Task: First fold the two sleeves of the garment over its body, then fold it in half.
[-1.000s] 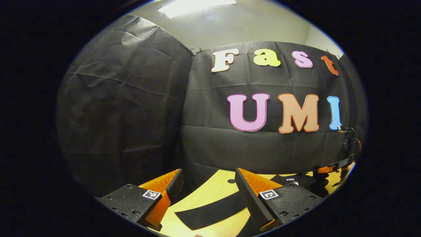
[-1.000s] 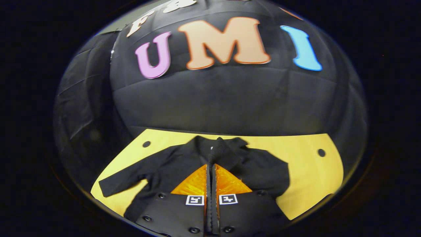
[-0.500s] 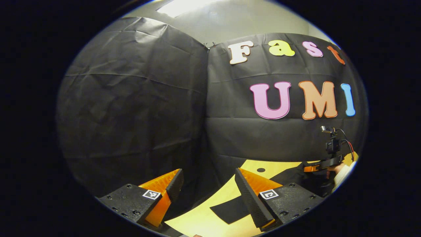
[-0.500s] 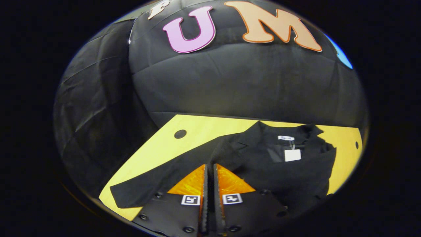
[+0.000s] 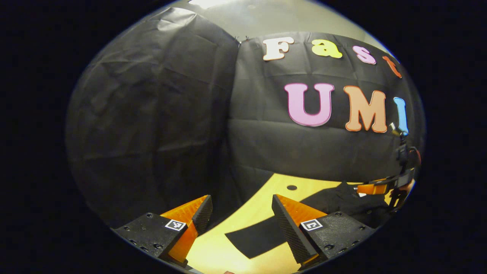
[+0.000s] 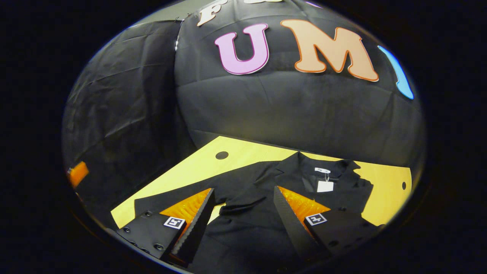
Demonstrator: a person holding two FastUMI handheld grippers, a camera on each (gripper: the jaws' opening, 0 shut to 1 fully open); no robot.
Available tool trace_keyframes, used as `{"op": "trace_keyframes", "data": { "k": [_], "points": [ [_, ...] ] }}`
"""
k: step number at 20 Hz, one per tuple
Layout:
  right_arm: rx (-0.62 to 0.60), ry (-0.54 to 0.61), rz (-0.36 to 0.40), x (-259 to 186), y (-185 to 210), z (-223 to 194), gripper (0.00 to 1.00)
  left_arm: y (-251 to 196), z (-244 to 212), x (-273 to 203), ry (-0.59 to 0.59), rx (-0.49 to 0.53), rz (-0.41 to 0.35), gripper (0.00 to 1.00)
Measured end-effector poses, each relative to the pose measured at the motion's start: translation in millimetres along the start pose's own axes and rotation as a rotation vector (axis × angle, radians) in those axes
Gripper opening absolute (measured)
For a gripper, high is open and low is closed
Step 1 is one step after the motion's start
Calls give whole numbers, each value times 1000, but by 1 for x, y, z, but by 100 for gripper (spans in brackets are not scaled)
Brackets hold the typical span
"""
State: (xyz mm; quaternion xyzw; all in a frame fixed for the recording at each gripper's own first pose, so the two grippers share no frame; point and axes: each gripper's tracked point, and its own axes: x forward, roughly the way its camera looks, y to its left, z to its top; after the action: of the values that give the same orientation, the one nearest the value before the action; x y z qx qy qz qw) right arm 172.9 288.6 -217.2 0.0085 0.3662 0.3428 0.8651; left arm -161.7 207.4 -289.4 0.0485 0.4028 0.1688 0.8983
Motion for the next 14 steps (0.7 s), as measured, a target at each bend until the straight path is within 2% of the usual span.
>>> {"op": "trace_keyframes", "data": {
  "k": [3, 5, 6, 7, 11, 12, 14],
  "points": [
    [-29, -78, -57, -57, -21, 8, 98, -12, -61, 20, 160, -47, -12, 94],
    [-22, -117, -87, -88, -35, 10, 99, -7, -89, 29, 230, -26, 23, 94],
    [-13, -134, -104, -102, -42, 10, 95, -4, -100, 33, 255, -11, 38, 94],
    [-2, -151, -122, -116, -49, 10, 98, -1, -110, 37, 278, 1, 49, 95],
    [81, -221, -196, -164, -77, 8, 98, 2, -154, 42, 403, 0, 73, 95],
    [93, -233, -218, -173, -86, 8, 94, 3, -160, 44, 426, -5, 81, 95],
    [94, -237, -276, -186, -107, 2, 98, 6, -172, 46, 463, -6, 95, 95]
  ]
}}
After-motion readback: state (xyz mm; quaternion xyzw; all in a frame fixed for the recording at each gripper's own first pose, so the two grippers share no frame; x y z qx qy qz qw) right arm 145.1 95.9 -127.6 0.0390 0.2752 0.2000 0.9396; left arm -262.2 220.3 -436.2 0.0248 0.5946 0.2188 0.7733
